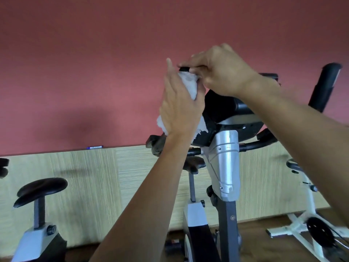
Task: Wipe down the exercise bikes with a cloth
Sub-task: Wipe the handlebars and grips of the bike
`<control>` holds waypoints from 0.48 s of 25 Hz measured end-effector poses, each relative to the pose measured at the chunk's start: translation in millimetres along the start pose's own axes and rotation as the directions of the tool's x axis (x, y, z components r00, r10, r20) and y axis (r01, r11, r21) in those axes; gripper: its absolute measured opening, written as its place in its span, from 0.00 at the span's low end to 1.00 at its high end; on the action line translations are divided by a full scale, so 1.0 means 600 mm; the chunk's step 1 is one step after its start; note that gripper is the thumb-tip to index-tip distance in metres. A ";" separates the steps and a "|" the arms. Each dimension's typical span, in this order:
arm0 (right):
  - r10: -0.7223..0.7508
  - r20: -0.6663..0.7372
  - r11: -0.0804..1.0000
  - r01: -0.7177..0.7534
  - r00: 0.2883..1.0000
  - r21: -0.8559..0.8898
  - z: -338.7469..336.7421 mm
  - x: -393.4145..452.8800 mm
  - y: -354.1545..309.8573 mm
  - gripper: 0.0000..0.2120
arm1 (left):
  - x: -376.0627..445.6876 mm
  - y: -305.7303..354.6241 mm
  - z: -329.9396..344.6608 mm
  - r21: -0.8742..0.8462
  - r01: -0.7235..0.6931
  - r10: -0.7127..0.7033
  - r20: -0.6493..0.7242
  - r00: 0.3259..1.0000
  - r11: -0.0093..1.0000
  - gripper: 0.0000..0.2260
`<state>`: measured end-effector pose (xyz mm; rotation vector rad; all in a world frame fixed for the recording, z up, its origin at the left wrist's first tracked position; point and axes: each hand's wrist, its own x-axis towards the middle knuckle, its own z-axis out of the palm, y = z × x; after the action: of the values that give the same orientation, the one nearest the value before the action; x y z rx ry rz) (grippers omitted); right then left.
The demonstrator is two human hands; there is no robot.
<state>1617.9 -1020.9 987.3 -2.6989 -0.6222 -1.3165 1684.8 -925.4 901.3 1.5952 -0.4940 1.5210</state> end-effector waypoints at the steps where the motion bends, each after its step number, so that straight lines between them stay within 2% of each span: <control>1: 0.037 -0.010 0.999 -0.037 0.999 0.040 0.004 -0.003 0.000 0.17 | -0.011 -0.004 -0.001 0.001 0.010 -0.010 -0.007 1.000 1.000 0.39; 5: 0.099 -0.054 0.981 -0.088 0.994 0.170 0.006 -0.008 -0.008 0.15 | -0.054 -0.020 -0.007 -0.003 0.039 -0.039 0.031 0.999 0.999 0.38; 9: 0.082 -0.026 0.977 -0.075 0.996 0.202 -0.025 0.006 -0.010 0.12 | 0.003 0.007 -0.003 0.037 0.014 -0.016 0.049 0.999 0.999 0.37; 12: 0.116 -0.023 0.974 -0.109 0.993 0.197 -0.028 0.014 -0.011 0.11 | -0.024 -0.009 -0.005 0.025 0.015 -0.016 0.015 1.000 1.000 0.37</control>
<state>1607.4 -1016.5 1003.7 -2.5096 -0.5542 -1.2034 1684.4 -923.7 885.5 1.6276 -0.4720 1.5094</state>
